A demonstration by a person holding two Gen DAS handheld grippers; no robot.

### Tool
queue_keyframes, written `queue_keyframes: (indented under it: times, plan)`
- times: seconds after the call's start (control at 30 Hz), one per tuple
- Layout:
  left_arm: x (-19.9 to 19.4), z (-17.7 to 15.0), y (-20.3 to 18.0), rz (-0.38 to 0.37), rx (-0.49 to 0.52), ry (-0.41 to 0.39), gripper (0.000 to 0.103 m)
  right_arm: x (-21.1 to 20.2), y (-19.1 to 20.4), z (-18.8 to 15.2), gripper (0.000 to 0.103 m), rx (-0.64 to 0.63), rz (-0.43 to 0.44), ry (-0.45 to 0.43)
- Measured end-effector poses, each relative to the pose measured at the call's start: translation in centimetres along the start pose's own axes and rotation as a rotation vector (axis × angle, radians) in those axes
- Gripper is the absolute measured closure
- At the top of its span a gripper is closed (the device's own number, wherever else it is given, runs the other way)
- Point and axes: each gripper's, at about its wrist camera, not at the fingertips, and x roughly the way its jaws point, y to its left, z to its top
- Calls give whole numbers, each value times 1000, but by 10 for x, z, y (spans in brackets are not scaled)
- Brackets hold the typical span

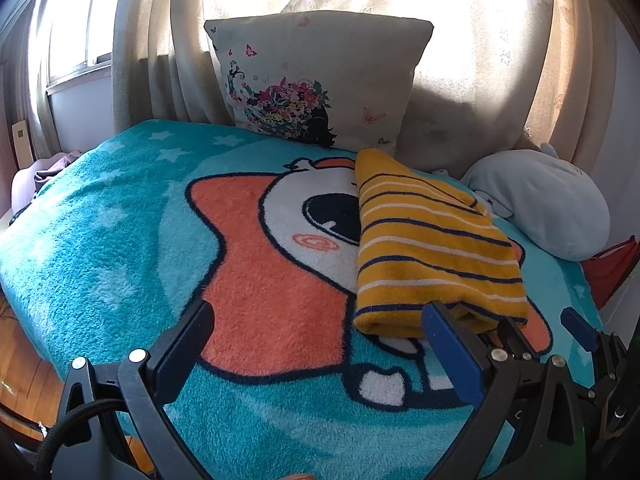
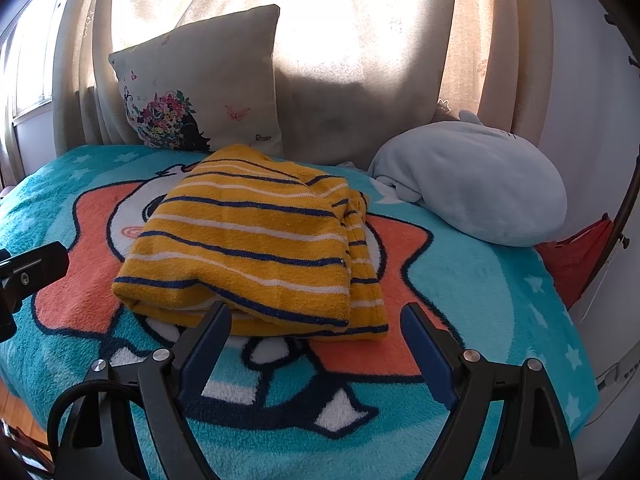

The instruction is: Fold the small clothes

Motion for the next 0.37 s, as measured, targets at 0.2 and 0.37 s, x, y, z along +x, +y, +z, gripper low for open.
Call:
queue_keyframes:
  times: [0.2, 0.37]
  plan:
    - [1, -1, -4, -18, 10, 2, 0, -2, 1, 0, 13, -3, -6, -3]
    - [0, -3, -9, -30, 31, 2, 0, -4, 0, 0, 13, 6, -5, -2]
